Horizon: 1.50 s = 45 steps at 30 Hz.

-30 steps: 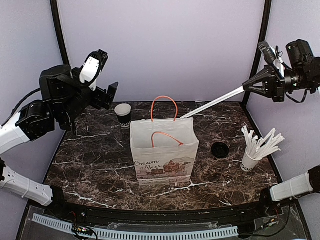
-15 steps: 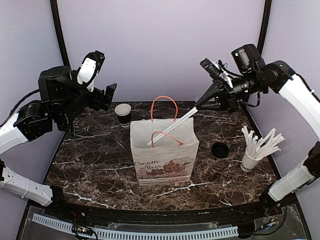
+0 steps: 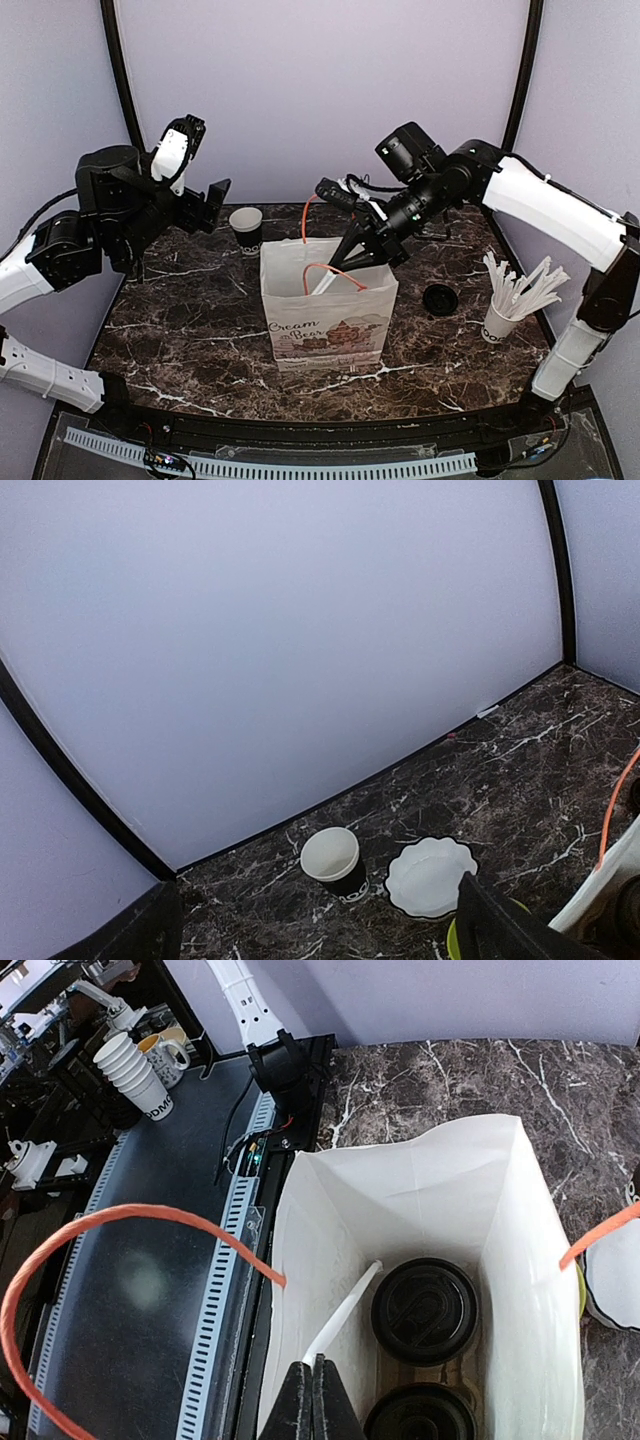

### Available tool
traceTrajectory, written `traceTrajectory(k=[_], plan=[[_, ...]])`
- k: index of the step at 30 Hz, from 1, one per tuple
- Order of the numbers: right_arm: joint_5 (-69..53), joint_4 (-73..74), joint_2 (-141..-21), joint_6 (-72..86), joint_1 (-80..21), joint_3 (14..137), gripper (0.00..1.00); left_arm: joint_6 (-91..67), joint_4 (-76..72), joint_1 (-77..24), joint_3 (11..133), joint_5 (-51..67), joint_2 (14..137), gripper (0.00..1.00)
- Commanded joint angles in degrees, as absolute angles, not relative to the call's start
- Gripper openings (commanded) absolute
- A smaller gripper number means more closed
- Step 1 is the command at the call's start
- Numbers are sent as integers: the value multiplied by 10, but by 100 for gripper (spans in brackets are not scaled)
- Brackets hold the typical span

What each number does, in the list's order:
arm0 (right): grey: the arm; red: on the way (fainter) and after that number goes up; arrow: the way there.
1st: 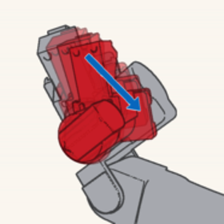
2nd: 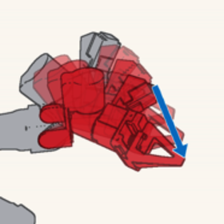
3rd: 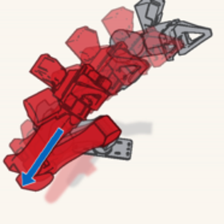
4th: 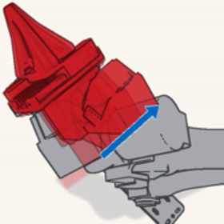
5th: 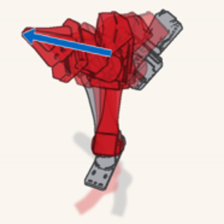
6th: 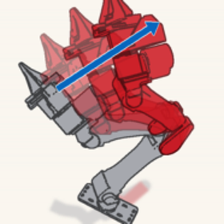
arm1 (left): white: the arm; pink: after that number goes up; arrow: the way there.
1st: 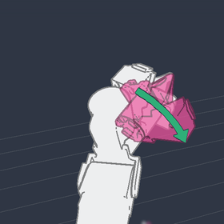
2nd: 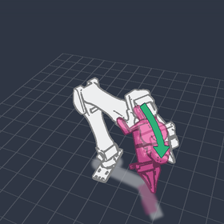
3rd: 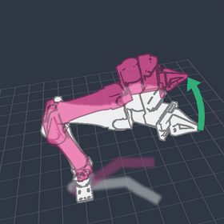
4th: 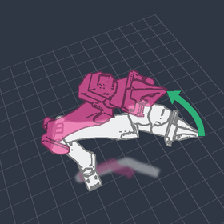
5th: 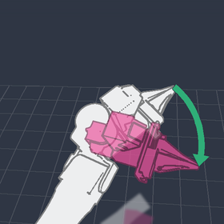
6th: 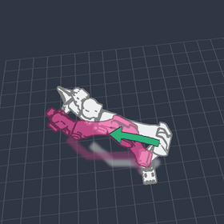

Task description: Pack the takeout coffee

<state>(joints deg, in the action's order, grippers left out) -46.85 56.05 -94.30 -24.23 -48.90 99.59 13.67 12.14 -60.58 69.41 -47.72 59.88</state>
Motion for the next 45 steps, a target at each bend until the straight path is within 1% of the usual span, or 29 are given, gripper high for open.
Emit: traceTrajectory(k=[1,4,6,10,14,17,23,25,28,31,34,37,41,45], plan=[[-449,566,-969,-237,-502,1026,8,127,115,-603,681,-471,592,97],[-437,589,-970,-251,-502,1036,27,127,117,-603,680,-469,592,97],[-419,611,-964,-265,-500,1044,36,129,120,-603,680,-470,592,97],[-409,642,-933,-286,-473,1050,42,132,120,-603,679,-469,587,97],[-405,661,-881,-306,-394,1034,43,141,108,-603,669,-466,583,97],[-397,675,-838,-320,-305,1000,43,147,103,-603,663,-467,582,97],[-338,736,-763,-376,-145,932,42,159,78,-603,639,-473,576,97],[-324,763,-749,-390,-106,917,41,162,71,-603,633,-474,575,97],[-286,765,-727,-378,-58,895,38,167,58,-603,627,-476,572,97],[-232,764,-723,-361,-48,884,38,173,44,-603,613,-475,568,98],[-202,773,-741,-347,-48,884,42,174,41,-603,607,-472,568,98],[-184,779,-765,-344,-48,882,43,168,46,-603,601,-468,565,97],[-173,777,-789,-336,-48,887,40,156,55,-603,594,-467,554,98],[-157,777,-807,-335,-48,885,35,139,63,-603,587,-465,536,97]])
